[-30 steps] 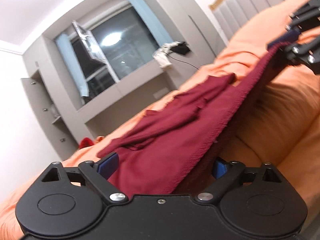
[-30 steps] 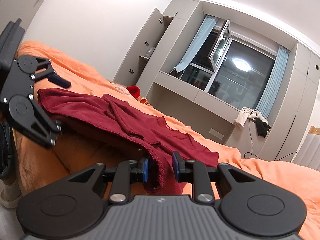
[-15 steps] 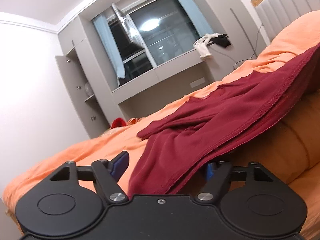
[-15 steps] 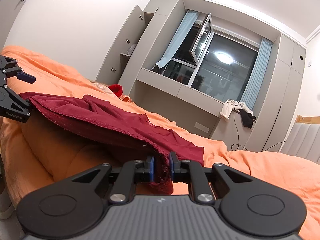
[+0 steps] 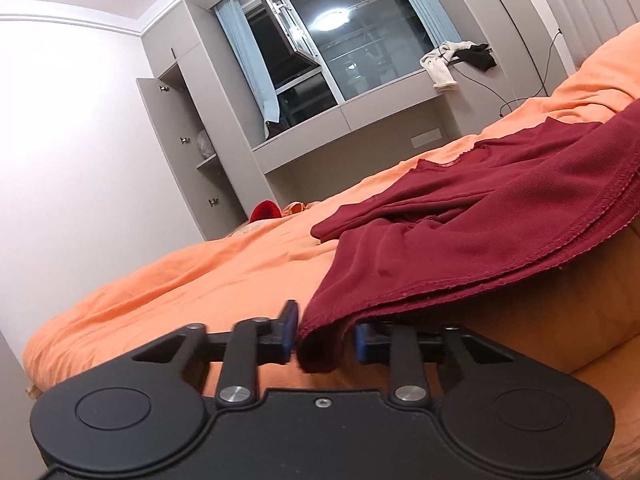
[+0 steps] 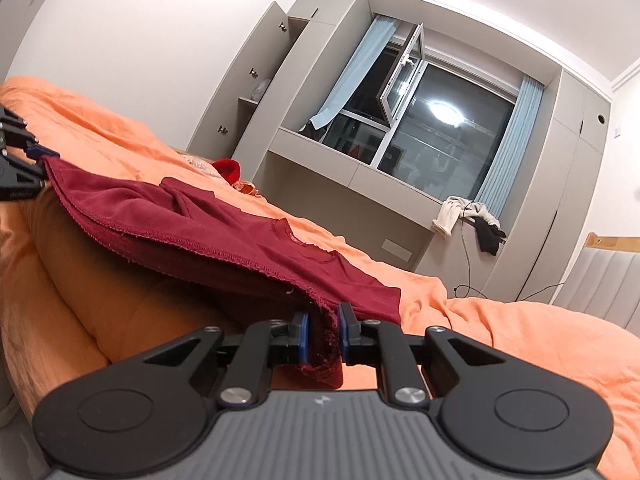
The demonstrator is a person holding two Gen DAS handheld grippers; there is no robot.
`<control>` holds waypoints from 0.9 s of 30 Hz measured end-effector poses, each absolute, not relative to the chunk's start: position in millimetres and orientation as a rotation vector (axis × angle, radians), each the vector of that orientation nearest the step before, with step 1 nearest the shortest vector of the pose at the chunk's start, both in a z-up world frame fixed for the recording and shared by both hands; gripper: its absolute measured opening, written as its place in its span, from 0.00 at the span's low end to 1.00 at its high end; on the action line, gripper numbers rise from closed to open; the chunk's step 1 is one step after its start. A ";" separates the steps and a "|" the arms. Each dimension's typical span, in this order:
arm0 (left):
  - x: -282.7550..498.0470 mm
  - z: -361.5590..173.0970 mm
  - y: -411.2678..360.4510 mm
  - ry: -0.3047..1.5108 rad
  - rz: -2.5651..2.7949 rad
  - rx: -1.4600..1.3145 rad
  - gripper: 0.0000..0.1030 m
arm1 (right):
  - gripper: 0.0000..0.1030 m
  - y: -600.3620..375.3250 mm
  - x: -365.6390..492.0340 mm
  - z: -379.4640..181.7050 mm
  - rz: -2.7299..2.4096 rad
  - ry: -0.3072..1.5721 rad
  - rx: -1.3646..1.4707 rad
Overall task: Fold small clothes
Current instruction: 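Lift the hem with both grippers and fold it over toward the collar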
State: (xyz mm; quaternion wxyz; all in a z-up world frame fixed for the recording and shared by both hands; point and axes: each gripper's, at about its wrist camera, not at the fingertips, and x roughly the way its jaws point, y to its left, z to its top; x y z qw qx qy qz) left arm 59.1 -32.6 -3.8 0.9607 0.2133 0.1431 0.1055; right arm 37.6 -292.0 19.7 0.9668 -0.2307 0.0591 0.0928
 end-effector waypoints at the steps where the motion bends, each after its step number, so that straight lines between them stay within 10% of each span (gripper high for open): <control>1: 59.3 -3.0 -32.3 0.287 0.221 0.430 0.15 | 0.16 -290.1 37.6 19.8 0.187 0.114 -0.477; 27: -101.5 109.1 -13.1 -0.075 0.073 0.217 0.05 | 0.08 -315.1 -125.6 77.0 0.128 -0.122 -0.392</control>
